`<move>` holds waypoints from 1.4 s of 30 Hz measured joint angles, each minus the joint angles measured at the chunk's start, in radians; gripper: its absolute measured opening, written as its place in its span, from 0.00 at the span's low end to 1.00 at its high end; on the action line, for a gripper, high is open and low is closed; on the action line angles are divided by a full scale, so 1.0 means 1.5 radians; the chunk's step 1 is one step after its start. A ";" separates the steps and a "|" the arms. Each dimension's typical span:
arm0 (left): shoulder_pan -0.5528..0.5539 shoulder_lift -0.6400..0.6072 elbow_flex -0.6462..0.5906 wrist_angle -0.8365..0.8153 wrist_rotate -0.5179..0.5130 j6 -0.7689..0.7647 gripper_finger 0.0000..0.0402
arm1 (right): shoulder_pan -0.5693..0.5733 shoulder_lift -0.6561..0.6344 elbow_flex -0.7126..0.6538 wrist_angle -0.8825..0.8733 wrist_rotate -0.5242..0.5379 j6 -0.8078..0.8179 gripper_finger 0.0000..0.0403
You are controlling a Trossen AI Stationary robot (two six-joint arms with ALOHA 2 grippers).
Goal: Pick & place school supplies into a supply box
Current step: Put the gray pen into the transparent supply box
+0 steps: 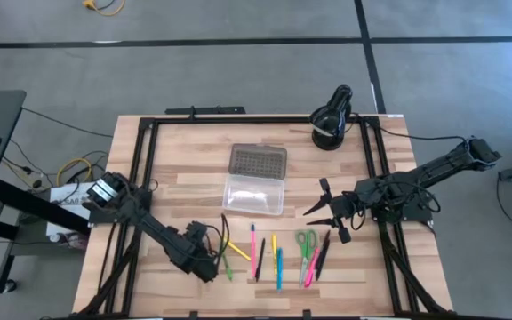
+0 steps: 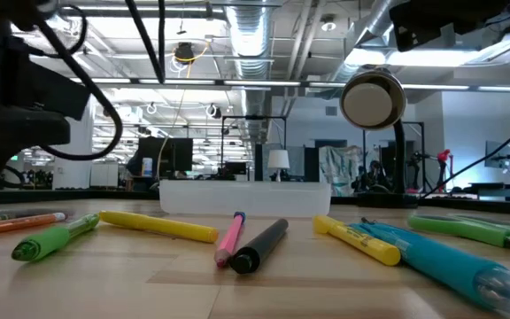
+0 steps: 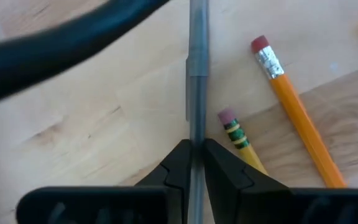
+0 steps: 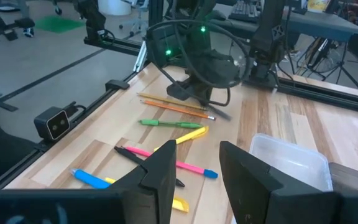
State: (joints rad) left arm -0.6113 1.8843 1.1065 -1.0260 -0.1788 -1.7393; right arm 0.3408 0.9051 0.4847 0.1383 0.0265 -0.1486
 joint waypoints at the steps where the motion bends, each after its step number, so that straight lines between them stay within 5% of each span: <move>1: 0.005 -0.001 -0.003 0.006 0.002 0.009 0.08 | 0.000 0.000 0.000 0.000 0.000 0.000 0.30; 10: 0.019 -0.015 -0.059 0.075 0.000 0.026 0.14 | 0.000 0.000 0.000 -0.013 0.000 0.001 0.30; 19: 0.019 -0.021 -0.055 0.069 0.007 0.052 0.03 | -0.001 0.000 0.000 -0.013 0.000 0.001 0.30; 31: 0.019 -0.021 -0.055 0.055 -0.006 0.055 0.02 | -0.001 0.000 0.000 -0.013 0.000 0.012 0.30; 42: 0.023 -0.009 0.003 -0.101 -0.081 0.063 0.01 | -0.001 0.000 0.000 -0.013 0.000 0.012 0.30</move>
State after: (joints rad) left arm -0.5762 1.8703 1.1106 -1.1779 -0.3010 -1.6444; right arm 0.3401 0.9051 0.4847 0.1194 0.0269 -0.1310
